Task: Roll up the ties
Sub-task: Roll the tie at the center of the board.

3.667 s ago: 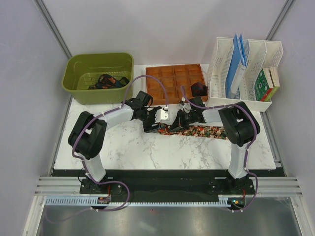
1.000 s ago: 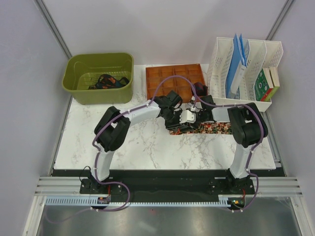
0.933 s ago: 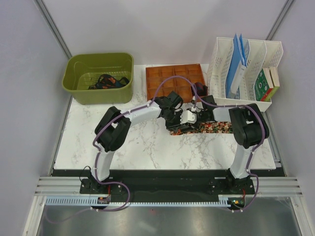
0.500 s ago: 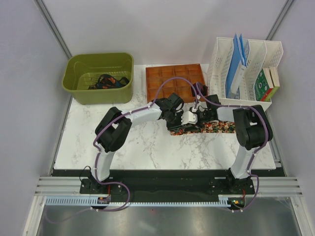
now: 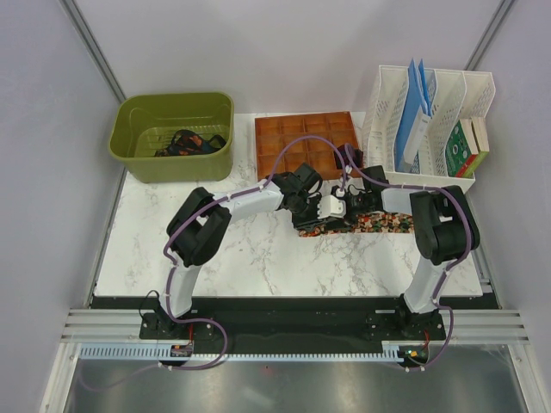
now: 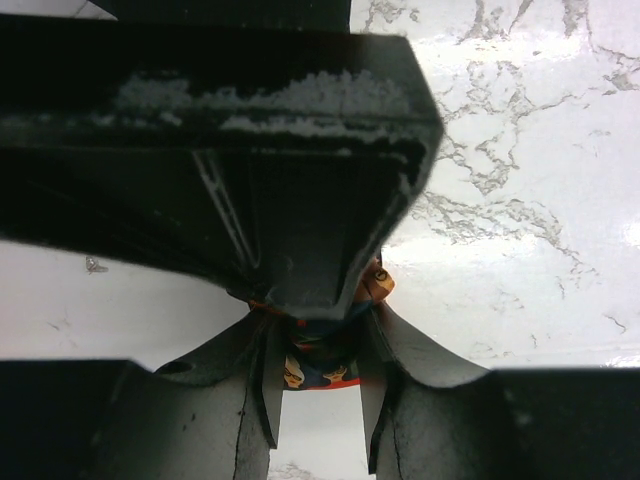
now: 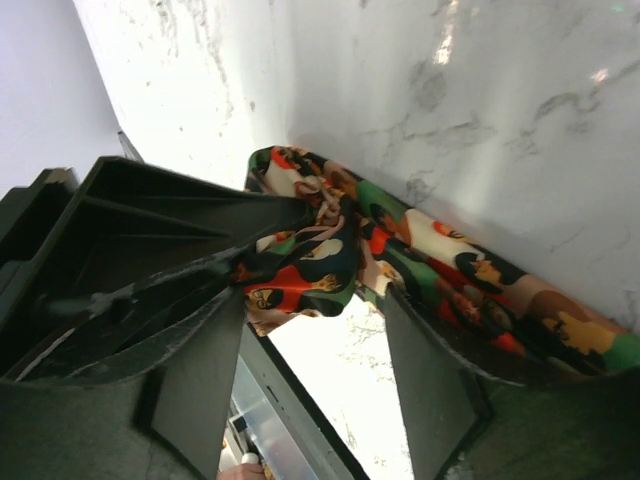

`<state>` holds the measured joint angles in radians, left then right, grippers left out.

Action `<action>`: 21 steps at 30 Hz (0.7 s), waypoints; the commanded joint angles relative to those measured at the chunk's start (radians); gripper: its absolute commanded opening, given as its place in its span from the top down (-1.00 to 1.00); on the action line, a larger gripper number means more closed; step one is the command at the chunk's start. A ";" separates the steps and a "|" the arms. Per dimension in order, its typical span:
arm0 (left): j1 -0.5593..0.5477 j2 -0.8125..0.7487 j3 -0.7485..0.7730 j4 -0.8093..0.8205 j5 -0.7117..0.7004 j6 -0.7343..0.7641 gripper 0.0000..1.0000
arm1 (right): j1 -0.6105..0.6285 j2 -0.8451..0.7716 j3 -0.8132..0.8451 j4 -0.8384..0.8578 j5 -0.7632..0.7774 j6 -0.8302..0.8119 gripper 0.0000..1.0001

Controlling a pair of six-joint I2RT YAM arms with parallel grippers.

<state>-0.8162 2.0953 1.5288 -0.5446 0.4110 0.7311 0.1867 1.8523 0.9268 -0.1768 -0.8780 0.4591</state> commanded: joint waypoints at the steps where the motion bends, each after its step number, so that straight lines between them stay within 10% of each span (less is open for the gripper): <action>1: -0.034 0.106 -0.061 -0.081 -0.001 0.022 0.23 | 0.005 -0.064 -0.003 0.034 -0.069 0.006 -0.38; 10: -0.035 0.111 -0.053 -0.094 0.003 0.051 0.23 | 0.002 -0.013 0.030 0.020 -0.043 -0.026 -0.24; 21: -0.021 0.072 -0.059 -0.127 0.049 0.079 0.07 | 0.000 0.057 0.047 -0.055 0.128 -0.152 0.90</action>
<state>-0.8234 2.1014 1.5318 -0.5430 0.4206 0.7788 0.1879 1.8732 0.9390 -0.2054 -0.8688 0.3866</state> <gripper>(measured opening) 0.433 0.113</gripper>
